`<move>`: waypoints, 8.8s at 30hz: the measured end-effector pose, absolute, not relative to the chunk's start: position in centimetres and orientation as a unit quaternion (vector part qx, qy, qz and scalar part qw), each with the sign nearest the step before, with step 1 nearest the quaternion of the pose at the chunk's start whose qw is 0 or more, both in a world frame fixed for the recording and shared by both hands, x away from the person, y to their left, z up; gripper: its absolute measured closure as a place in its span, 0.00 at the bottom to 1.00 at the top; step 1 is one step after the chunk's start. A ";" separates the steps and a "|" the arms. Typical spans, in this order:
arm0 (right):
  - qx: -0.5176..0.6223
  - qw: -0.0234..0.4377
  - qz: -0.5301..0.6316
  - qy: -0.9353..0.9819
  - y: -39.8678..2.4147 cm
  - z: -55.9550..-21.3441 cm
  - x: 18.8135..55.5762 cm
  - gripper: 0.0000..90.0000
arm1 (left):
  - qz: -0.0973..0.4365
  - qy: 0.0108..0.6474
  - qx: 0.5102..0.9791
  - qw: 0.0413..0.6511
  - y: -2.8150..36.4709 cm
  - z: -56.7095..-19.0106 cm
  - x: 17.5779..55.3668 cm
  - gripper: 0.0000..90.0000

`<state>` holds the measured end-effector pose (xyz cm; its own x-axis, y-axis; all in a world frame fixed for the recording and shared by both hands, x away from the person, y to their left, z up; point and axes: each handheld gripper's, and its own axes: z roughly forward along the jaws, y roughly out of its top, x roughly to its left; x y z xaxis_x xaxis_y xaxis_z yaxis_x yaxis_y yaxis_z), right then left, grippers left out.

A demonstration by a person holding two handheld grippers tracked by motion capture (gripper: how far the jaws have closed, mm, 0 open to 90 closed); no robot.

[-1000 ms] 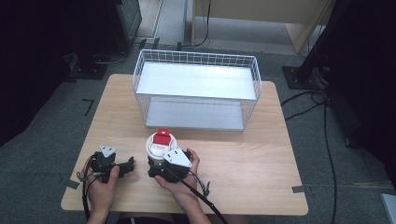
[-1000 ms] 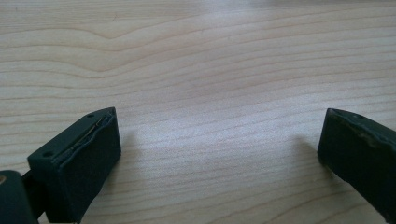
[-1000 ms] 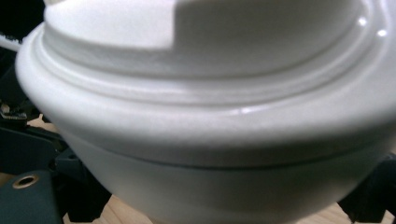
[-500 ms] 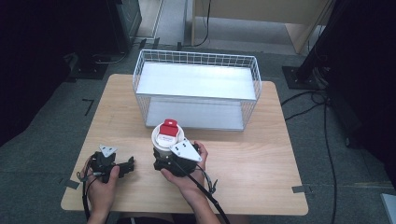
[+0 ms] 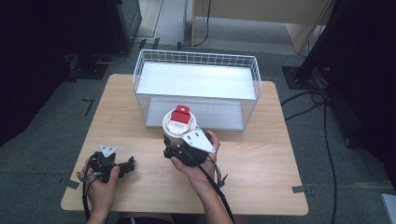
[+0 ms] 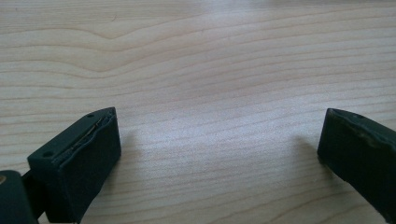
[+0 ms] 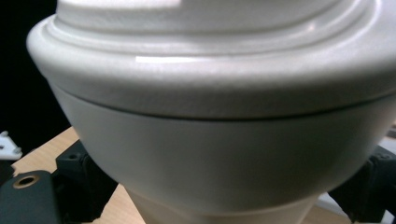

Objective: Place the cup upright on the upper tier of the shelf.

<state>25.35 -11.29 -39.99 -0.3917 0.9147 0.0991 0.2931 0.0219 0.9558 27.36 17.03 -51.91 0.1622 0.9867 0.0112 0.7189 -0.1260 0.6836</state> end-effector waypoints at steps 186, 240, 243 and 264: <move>0.523 0.391 0.458 0.604 -29.3 -40.3 27.5 0.00 | 0.242 0.600 0.711 0.277 17.0 -51.9 27.4 0.00; 0.642 0.336 0.352 0.592 -39.8 -52.0 19.6 0.00 | 0.242 0.600 0.711 0.277 17.0 -51.9 27.4 0.00; 0.646 0.332 0.347 0.593 -40.1 -52.1 19.5 0.00 | 0.242 0.600 0.711 0.277 17.0 -51.9 27.4 0.00; 0.648 0.261 0.283 0.657 -40.7 -52.7 18.6 0.00 | 0.242 0.600 0.711 0.277 17.0 -51.9 27.4 0.00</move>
<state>18.62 -40.66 -52.70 -0.0230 0.9994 0.0243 0.7031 -0.0012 0.7111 27.43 16.98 -51.92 0.1637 0.9864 0.0126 0.7183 -0.1279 0.6838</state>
